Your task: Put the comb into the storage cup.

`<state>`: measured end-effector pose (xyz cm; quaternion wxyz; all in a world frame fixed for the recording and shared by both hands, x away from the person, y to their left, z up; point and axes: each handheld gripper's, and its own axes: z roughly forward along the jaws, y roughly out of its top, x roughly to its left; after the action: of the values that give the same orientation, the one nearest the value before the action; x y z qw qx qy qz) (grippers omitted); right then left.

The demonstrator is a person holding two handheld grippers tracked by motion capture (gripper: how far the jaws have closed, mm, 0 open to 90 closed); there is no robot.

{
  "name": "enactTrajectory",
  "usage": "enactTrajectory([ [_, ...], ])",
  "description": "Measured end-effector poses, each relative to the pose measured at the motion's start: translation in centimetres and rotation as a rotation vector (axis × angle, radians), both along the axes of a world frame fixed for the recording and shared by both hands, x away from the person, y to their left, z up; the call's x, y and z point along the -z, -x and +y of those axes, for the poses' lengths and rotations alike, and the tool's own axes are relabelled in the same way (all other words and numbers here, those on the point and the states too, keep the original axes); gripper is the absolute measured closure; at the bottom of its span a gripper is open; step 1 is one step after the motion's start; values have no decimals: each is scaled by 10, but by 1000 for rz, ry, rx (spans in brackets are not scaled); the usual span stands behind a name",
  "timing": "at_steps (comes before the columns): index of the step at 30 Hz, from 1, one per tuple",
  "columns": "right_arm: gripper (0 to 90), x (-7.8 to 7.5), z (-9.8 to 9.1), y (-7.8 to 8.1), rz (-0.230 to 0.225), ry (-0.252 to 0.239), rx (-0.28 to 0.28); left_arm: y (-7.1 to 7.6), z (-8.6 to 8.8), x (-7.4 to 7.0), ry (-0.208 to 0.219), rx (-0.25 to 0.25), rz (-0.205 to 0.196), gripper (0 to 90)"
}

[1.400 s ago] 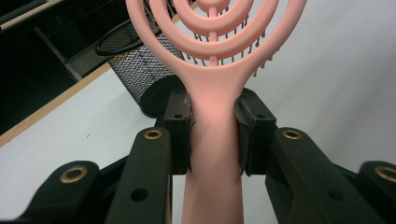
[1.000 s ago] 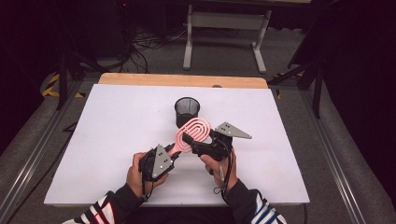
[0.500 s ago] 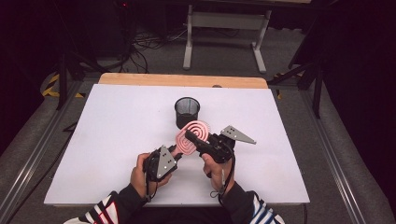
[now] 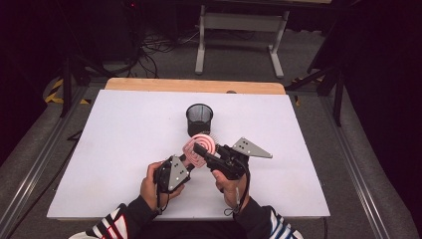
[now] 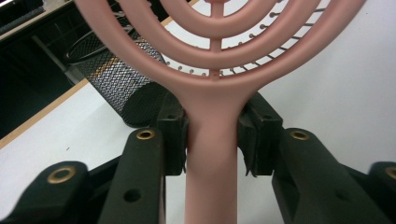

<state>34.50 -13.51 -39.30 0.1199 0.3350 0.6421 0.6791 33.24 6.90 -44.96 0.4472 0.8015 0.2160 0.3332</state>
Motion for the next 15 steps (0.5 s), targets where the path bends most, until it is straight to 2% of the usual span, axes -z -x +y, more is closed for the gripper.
enactTrajectory([
  [1, 624, -2, 1, 2, -21, 17, -6, 0, -1, 0, -3, 8, 6, 632],
  [4, 625, -3, 1, 3, -36, 30, -8, -1, -1, -1, 2, 20, 13, 633],
  [8, 627, -6, -1, 4, -65, 57, -11, -2, -2, 0, 4, 46, 33, 586],
  [15, 630, -10, -7, 5, -95, 77, 3, -3, -4, 2, 4, 84, 51, 488],
])
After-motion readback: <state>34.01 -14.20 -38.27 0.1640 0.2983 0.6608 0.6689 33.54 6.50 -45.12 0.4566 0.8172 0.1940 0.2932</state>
